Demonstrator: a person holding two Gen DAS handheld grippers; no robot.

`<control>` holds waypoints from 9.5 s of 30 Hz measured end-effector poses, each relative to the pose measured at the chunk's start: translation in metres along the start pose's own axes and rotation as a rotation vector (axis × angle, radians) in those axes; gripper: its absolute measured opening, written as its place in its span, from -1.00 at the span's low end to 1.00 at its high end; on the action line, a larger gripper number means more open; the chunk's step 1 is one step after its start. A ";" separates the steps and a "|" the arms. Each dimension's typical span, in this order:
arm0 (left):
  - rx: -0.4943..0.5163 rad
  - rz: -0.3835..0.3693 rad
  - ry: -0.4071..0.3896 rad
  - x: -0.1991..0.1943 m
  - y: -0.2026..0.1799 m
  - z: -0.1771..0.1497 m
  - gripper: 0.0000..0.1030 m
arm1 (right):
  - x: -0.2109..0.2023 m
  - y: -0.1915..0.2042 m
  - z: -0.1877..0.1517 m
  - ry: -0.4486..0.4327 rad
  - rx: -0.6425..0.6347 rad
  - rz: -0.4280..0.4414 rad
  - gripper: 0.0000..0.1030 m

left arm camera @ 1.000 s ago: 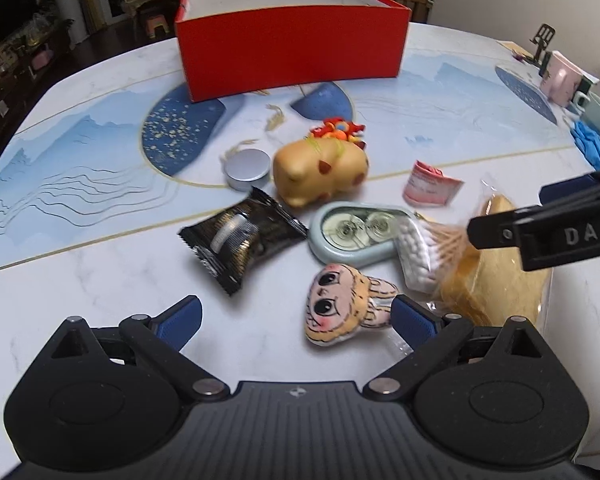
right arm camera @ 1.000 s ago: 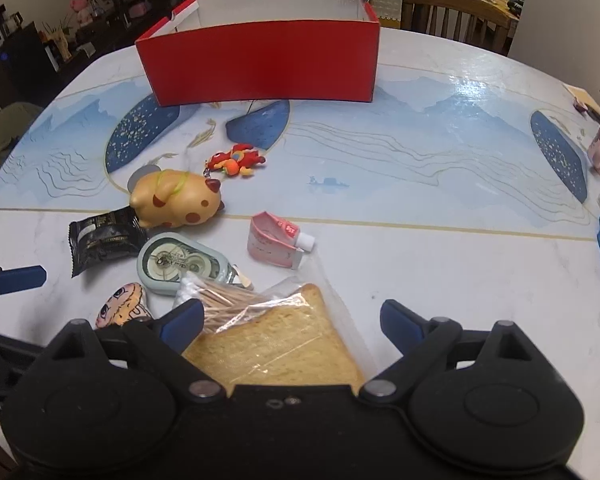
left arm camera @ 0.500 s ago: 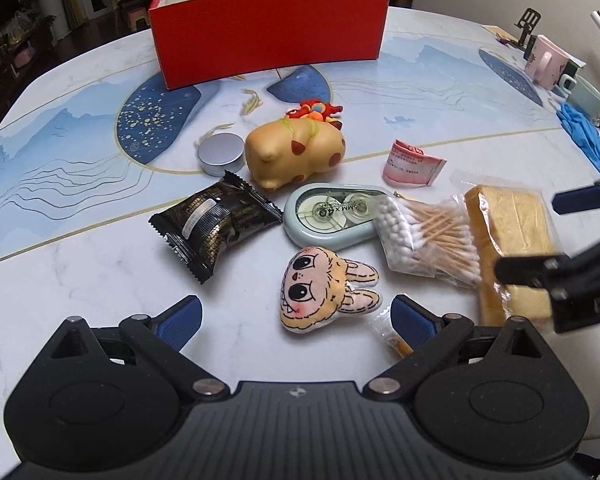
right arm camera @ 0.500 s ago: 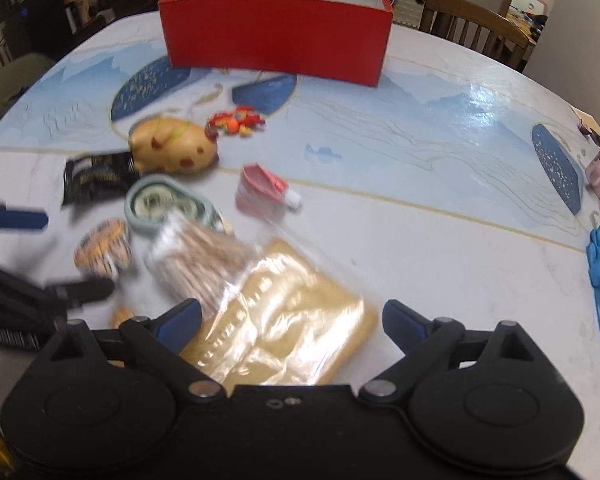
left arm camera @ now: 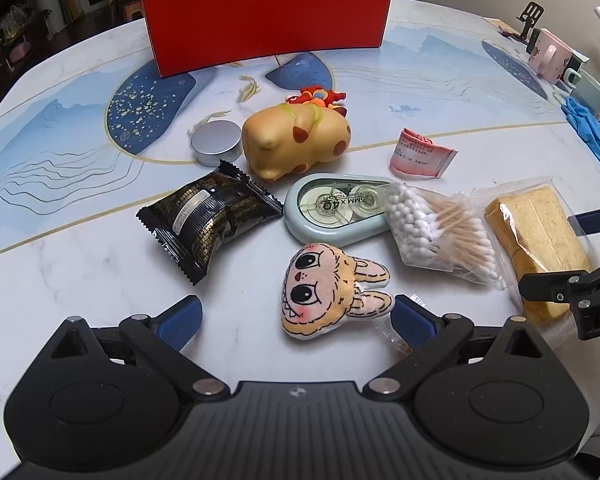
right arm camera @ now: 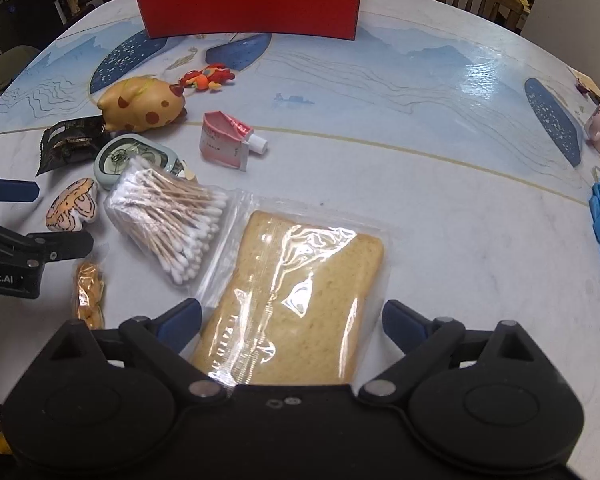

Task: Organize objects
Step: 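Grasp the bagged bread slice with the right gripper while the left grasps the cartoon keychain, then carry the bread bag and keychain with both grippers into the red box, then open both grippers to release the items in the box and withdraw, then move both grippers back toward the remaining items on the table, then grasp the cotton swab bag with the right gripper while the left grasps the snack bag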

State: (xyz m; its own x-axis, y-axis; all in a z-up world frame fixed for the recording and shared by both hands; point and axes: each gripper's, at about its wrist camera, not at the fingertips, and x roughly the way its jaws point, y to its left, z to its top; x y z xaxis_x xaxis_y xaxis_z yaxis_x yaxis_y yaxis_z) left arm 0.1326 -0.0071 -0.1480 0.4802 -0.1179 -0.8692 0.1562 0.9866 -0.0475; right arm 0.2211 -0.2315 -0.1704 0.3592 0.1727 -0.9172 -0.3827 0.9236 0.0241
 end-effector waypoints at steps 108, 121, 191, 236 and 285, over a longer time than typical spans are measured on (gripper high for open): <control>-0.071 0.121 0.001 0.116 0.104 0.352 0.05 | 0.095 -0.005 0.357 -0.132 -0.200 0.098 0.48; 0.022 0.121 0.125 0.149 0.092 0.355 0.05 | 0.100 -0.005 0.358 -0.130 -0.245 0.131 0.51; -0.009 0.011 -0.187 -0.103 0.050 0.199 0.38 | -0.098 0.014 0.188 -0.357 -0.110 0.139 0.89; -0.128 -0.142 0.101 -0.013 -0.030 -0.010 0.99 | 0.002 0.040 0.043 -0.061 -0.359 0.101 0.96; 0.164 -0.080 0.016 -0.001 -0.024 0.007 -0.10 | 0.015 0.043 0.037 0.052 -0.324 0.175 0.07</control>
State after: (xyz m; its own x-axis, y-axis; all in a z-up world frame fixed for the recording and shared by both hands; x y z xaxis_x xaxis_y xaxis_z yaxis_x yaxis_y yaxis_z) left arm 0.1340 -0.0315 -0.1426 0.4473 -0.1919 -0.8736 0.3327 0.9423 -0.0366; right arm 0.2413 -0.1767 -0.1685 0.2237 0.2930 -0.9296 -0.6874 0.7236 0.0627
